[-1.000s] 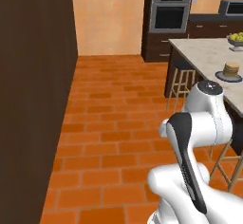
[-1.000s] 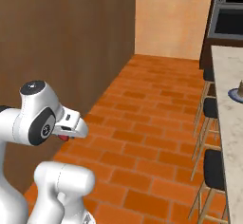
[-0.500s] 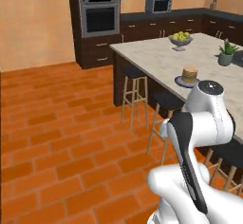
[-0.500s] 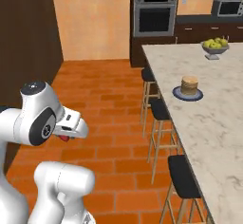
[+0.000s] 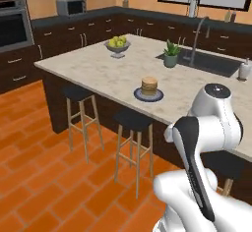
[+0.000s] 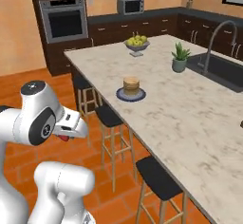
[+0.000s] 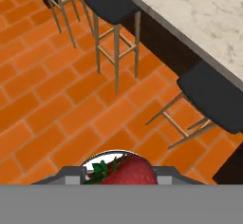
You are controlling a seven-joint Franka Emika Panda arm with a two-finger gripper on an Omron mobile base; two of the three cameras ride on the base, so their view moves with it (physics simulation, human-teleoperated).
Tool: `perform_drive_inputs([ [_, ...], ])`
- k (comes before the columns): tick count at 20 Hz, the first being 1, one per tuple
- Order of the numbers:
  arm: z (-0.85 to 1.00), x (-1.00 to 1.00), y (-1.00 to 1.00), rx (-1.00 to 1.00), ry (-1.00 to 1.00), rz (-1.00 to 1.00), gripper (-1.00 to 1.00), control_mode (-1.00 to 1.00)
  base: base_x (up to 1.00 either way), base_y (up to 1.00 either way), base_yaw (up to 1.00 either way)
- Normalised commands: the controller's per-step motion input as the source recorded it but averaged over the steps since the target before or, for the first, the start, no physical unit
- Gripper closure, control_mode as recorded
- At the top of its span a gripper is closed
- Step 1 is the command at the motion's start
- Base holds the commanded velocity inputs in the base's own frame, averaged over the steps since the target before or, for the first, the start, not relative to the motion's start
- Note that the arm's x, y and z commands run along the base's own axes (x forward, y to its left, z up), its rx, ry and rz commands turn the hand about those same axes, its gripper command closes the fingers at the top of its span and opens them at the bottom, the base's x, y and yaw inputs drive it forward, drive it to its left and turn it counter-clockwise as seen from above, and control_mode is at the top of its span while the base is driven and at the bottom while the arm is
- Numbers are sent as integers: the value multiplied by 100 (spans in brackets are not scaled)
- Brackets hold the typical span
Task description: Take the strawberry from the fridge and place it on top of the pancake, located on the dining counter.
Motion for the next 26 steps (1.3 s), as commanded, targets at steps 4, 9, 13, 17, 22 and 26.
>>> perform_drive_inputs([
  [4, 0, 0, 0, 0, 0, 0, 100, 100, 64, 3, -77],
  [9, 0, 0, 0, 0, 0, 0, 100, 100, 78, 62, -62],
  [13, 0, 0, 0, 0, 0, 0, 100, 100, 68, 77, -44],
  [17, 0, 0, 0, 0, 0, 0, 100, 100, 57, 62, -29],
  [22, 0, 0, 0, 0, 0, 0, 100, 100, 38, 68, -40],
  [26, 0, 0, 0, 0, 0, 0, 100, 100, 40, 55, -50],
])
